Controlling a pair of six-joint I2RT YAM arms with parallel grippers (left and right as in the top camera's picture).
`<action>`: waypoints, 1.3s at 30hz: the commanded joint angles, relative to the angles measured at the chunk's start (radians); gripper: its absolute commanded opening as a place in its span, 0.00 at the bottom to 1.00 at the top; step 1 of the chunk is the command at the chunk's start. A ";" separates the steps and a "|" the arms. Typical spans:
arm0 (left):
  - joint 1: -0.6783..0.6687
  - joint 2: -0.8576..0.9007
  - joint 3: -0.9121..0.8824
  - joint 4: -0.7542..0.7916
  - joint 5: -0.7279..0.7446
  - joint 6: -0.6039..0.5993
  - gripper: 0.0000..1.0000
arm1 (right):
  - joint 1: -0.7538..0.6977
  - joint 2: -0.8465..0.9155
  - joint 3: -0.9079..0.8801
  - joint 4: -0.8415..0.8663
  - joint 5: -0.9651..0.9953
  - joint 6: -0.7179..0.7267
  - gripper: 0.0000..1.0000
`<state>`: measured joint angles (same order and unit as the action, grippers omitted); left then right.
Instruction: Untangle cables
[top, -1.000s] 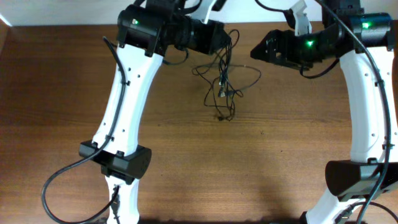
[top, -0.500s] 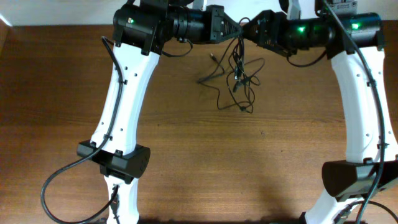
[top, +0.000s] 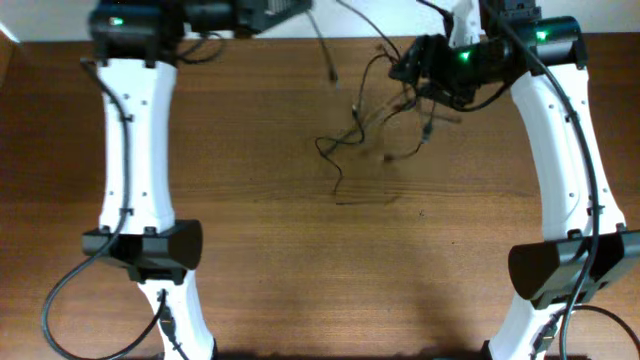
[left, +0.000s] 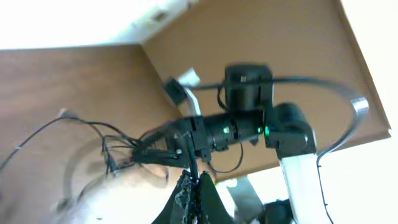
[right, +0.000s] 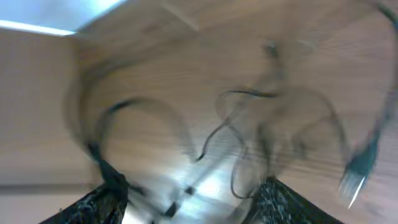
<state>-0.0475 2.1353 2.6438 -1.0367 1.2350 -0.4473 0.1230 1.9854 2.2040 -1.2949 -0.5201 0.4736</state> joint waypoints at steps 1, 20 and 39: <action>0.098 -0.045 0.016 0.007 0.006 -0.008 0.00 | -0.032 0.017 0.005 -0.069 0.233 -0.040 0.67; 0.041 -0.154 0.016 -0.119 -0.480 0.132 0.00 | -0.016 0.017 0.005 -0.150 0.127 -0.235 0.56; -0.123 -0.546 0.016 -0.259 -0.831 0.240 0.00 | 0.202 0.020 0.005 0.103 -0.045 -0.116 0.62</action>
<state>-0.1699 1.6234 2.6484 -1.2999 0.4065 -0.2268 0.2741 1.9965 2.2036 -1.2194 -0.5816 0.3000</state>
